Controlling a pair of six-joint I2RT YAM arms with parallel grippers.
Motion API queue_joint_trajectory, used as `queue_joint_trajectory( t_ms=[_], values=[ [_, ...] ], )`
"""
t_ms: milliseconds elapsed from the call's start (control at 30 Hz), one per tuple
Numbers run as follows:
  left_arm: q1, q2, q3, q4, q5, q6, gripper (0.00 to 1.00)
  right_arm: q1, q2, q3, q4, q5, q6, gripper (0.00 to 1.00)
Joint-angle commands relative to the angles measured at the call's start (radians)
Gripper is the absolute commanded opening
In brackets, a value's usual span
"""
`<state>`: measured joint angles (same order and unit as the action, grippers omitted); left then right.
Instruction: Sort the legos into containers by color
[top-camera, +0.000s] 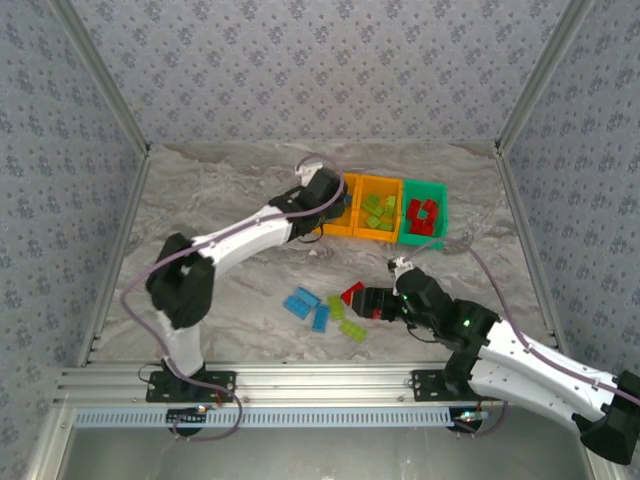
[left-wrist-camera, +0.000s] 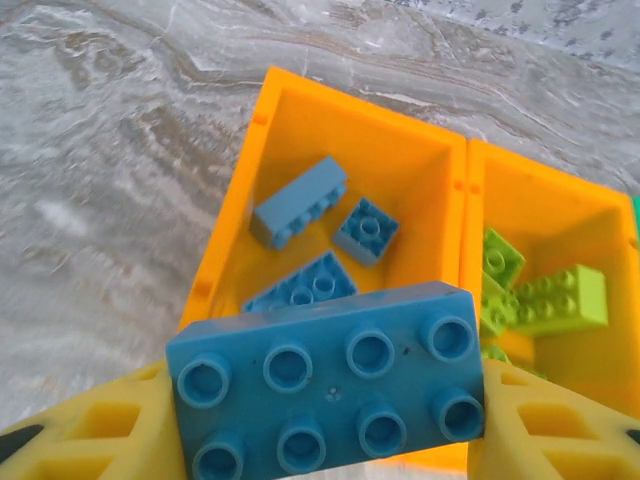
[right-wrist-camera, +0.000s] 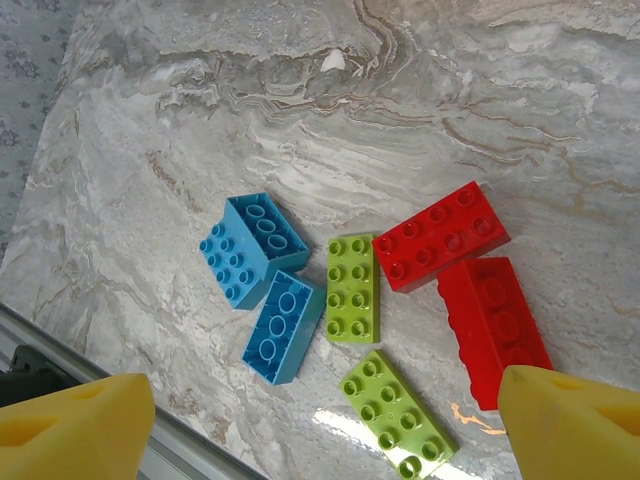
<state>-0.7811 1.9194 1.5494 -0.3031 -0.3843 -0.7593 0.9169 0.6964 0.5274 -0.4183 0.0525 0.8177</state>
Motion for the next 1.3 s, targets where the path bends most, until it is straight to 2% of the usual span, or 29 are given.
queue_joint_trajectory(
  t_ms=[0, 100, 233, 300, 567, 700, 800, 967, 1133, 1267],
  values=[
    [0.027, 0.112, 0.146, -0.021, 0.046, 0.078, 0.45, 0.007, -0.027, 0.012, -0.071, 0.031, 0.015, 0.92],
    [0.044, 0.206, 0.267, -0.063, 0.084, 0.088, 0.49, 0.01, -0.038, 0.013, -0.092, 0.04, 0.012, 0.92],
    [0.052, 0.26, 0.34, -0.107, 0.109, 0.077, 0.68, 0.009, -0.043, 0.005, -0.093, 0.044, 0.015, 0.92],
    [0.052, 0.252, 0.334, -0.108, 0.117, 0.075, 0.69, 0.009, -0.041, 0.005, -0.091, 0.044, 0.015, 0.92],
    [0.049, 0.067, 0.162, -0.083, 0.129, 0.083, 0.72, 0.009, -0.038, 0.023, -0.094, 0.049, 0.013, 0.92],
    [0.048, -0.037, 0.084, -0.114, 0.152, 0.119, 0.86, 0.009, -0.029, 0.02, -0.064, 0.04, 0.018, 0.92],
    [0.048, -0.057, 0.07, -0.137, 0.161, 0.15, 0.78, 0.01, -0.015, 0.022, -0.044, 0.036, 0.019, 0.92],
    [0.043, -0.062, 0.061, -0.127, 0.201, 0.141, 0.77, 0.02, 0.026, 0.05, -0.041, 0.029, 0.021, 0.92],
    [-0.031, -0.258, -0.193, 0.006, 0.193, 0.214, 0.78, 0.04, 0.007, 0.037, -0.08, 0.055, 0.042, 0.92],
    [-0.14, -0.416, -0.364, -0.077, 0.142, 0.356, 0.75, 0.042, -0.018, 0.017, -0.084, 0.067, 0.049, 0.92]
  ],
)
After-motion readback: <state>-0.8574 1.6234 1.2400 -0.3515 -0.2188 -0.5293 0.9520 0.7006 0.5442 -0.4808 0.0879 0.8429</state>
